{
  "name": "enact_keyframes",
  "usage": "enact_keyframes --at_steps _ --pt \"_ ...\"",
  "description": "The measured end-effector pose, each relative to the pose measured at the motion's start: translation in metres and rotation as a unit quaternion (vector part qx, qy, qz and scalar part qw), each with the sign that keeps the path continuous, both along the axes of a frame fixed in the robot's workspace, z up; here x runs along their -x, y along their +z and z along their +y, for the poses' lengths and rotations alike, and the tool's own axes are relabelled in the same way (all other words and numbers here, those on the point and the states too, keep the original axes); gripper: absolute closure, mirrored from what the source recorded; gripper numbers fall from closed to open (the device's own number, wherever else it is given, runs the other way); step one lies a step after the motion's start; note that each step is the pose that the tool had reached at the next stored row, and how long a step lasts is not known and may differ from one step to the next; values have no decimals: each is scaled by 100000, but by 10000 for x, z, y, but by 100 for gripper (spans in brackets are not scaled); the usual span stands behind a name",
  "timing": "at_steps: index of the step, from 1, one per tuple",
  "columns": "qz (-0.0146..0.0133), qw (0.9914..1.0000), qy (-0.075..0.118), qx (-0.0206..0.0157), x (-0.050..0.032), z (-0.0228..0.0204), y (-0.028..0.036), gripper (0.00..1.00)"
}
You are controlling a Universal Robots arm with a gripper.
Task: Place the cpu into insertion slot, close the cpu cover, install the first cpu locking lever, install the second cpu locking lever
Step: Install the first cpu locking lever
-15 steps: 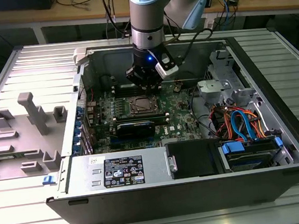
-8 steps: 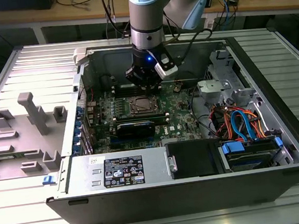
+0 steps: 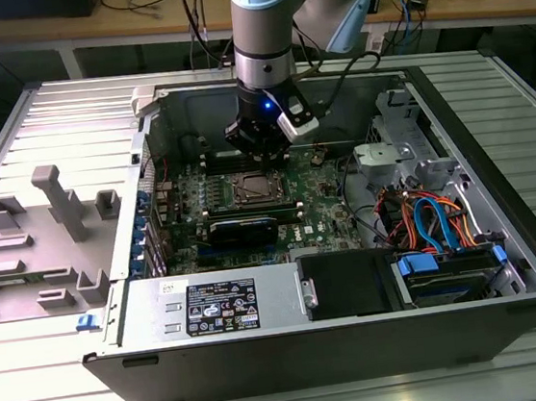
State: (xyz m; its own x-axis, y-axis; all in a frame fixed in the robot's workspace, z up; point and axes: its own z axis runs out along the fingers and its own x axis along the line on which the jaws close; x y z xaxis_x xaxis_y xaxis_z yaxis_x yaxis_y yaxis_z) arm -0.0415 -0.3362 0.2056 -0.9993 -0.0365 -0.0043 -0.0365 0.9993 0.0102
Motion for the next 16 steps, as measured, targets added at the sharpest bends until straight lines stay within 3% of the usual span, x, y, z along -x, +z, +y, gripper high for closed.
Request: enact_keyframes --at_steps 16 --pt "11 100000 0 71 -8 0 4 89"
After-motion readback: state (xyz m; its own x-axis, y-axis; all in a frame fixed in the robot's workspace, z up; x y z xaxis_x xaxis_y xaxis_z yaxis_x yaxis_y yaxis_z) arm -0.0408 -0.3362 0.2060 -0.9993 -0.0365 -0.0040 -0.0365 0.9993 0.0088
